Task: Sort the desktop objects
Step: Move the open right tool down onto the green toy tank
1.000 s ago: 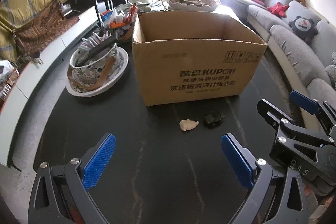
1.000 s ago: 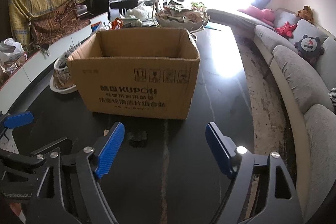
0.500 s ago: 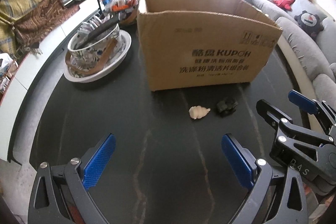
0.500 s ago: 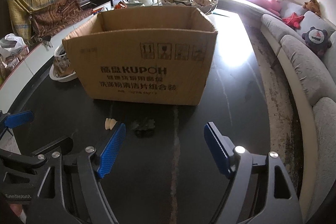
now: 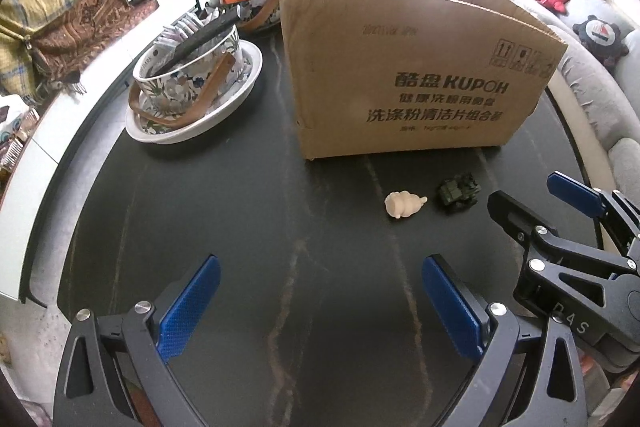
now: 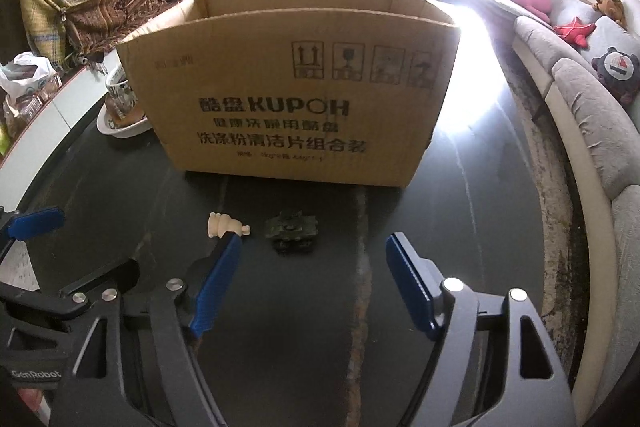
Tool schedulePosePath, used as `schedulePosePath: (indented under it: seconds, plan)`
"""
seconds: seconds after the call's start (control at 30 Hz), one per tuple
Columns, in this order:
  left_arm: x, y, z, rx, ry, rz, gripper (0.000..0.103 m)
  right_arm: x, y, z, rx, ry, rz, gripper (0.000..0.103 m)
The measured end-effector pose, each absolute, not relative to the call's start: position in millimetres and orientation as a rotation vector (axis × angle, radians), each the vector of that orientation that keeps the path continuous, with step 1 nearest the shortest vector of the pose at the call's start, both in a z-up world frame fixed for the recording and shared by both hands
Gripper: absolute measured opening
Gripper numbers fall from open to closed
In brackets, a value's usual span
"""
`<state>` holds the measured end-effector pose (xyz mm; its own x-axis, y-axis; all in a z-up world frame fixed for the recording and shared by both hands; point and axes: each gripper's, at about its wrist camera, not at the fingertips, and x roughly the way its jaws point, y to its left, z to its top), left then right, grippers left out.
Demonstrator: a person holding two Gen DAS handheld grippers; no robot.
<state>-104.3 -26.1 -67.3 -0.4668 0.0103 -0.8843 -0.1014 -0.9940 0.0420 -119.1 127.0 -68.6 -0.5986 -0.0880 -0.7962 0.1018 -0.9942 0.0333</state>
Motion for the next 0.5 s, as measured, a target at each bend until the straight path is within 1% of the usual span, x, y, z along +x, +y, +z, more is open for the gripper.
schedulePosePath:
  seconds: [0.27, 0.4, 0.5]
  plan:
    - [-114, -31, -78, -1.623, 0.125, 2.623, 0.099, -128, 123, -78, 1.377, 0.034, -2.692, 0.072]
    - [-118, -30, -82, -1.630, 0.140, 2.628, 0.099, -134, 121, -84, 1.391, 0.034, -2.674, 0.069]
    - [-122, -30, -86, -1.637, 0.144, 2.626, 0.099, -138, 120, -89, 1.404, 0.035, -2.666, 0.068]
